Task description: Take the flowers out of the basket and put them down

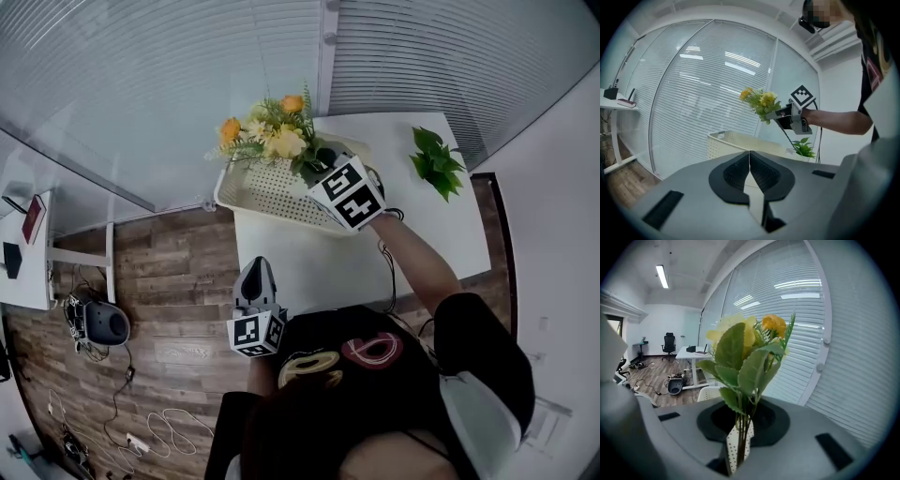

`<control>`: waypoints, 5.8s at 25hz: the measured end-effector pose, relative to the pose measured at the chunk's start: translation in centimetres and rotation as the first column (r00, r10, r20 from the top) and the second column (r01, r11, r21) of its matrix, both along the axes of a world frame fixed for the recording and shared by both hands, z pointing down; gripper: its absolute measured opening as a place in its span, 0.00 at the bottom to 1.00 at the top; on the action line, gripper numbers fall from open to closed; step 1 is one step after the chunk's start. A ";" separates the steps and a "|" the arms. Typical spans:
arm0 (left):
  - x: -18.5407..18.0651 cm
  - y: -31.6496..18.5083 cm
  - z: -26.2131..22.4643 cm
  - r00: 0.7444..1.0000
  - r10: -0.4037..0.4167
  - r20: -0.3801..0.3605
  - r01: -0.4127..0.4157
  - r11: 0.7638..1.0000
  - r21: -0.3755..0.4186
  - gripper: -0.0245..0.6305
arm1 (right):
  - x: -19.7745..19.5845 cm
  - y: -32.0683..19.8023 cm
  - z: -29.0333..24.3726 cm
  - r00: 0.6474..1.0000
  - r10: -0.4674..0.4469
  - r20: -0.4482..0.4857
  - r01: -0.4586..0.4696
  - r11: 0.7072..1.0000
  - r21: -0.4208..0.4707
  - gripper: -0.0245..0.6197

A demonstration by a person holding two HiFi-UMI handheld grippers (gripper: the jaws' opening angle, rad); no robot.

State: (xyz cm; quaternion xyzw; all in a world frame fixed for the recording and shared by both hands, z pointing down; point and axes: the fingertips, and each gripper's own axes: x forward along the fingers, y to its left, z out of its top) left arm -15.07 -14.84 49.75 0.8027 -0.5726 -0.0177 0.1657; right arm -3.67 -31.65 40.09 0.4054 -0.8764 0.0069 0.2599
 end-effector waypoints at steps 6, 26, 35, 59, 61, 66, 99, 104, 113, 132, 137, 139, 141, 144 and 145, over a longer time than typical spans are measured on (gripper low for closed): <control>1.7 -0.4 -0.4 0.999 0.042 0.012 -0.042 0.999 0.012 0.07 | 3.1 1.6 -1.9 1.000 0.011 -0.026 -0.010 0.999 0.037 0.12; 8.3 -0.3 -1.4 0.978 0.208 0.031 -0.209 0.977 0.030 0.07 | 13.4 7.0 -3.2 0.981 0.196 -0.011 -0.196 0.980 0.022 0.12; 10.8 0.0 -1.2 0.966 0.258 0.031 -0.258 0.966 0.029 0.07 | 18.5 8.9 -1.7 0.954 0.299 -0.016 -0.299 0.954 -0.006 0.12; 12.4 -0.9 -0.9 0.947 0.315 0.056 -0.316 0.949 0.010 0.07 | 25.4 12.3 5.8 0.885 0.460 -0.068 -0.465 0.870 -0.166 0.12; 12.5 -1.0 -1.0 0.948 0.314 0.059 -0.315 0.949 0.013 0.07 | 25.8 12.7 6.6 0.882 0.465 -0.080 -0.471 0.864 -0.176 0.12; 12.4 -1.0 -0.9 0.950 0.305 0.062 -0.306 0.952 0.008 0.07 | 26.7 13.4 9.1 0.873 0.475 -0.116 -0.488 0.846 -0.214 0.12; 9.6 -0.5 -0.6 0.977 0.173 0.127 -0.170 0.985 -0.032 0.07 | 28.6 14.1 23.2 0.844 0.497 -0.201 -0.531 0.726 -0.438 0.12; 9.1 -0.4 -0.4 0.979 0.151 0.135 -0.147 0.988 -0.037 0.07 | 29.0 14.3 24.8 0.834 0.511 -0.211 -0.545 0.699 -0.463 0.12; 8.9 0.1 0.2 0.980 0.138 0.142 -0.131 0.990 -0.054 0.07 | 29.4 14.0 25.5 0.823 0.535 -0.190 -0.554 0.684 -0.475 0.13; 8.3 0.8 0.5 0.982 0.115 0.150 -0.107 0.992 -0.060 0.07 | 28.3 14.2 25.5 0.836 0.541 -0.091 -0.498 0.678 -0.541 0.33; 8.1 1.0 0.5 0.984 0.105 0.143 -0.098 0.994 -0.052 0.07 | 28.4 14.4 24.7 0.825 0.562 -0.053 -0.500 0.683 -0.532 0.44; 8.1 1.1 0.5 0.985 0.104 0.135 -0.098 0.994 -0.052 0.07 | 28.4 14.5 24.5 0.823 0.566 -0.044 -0.499 0.684 -0.532 0.47; 8.1 1.2 0.4 0.986 0.106 0.129 -0.100 0.994 -0.051 0.07 | 28.3 14.8 23.7 0.823 0.567 -0.027 -0.494 0.691 -0.529 0.49; 8.1 1.2 0.5 0.987 0.107 0.123 -0.102 0.994 -0.051 0.07 | 28.5 15.0 21.8 0.818 0.575 0.008 -0.492 0.707 -0.509 0.49; 8.1 1.2 0.5 0.987 0.107 0.122 -0.101 0.994 -0.051 0.07 | 28.5 15.1 21.3 0.818 0.574 0.014 -0.491 0.712 -0.503 0.50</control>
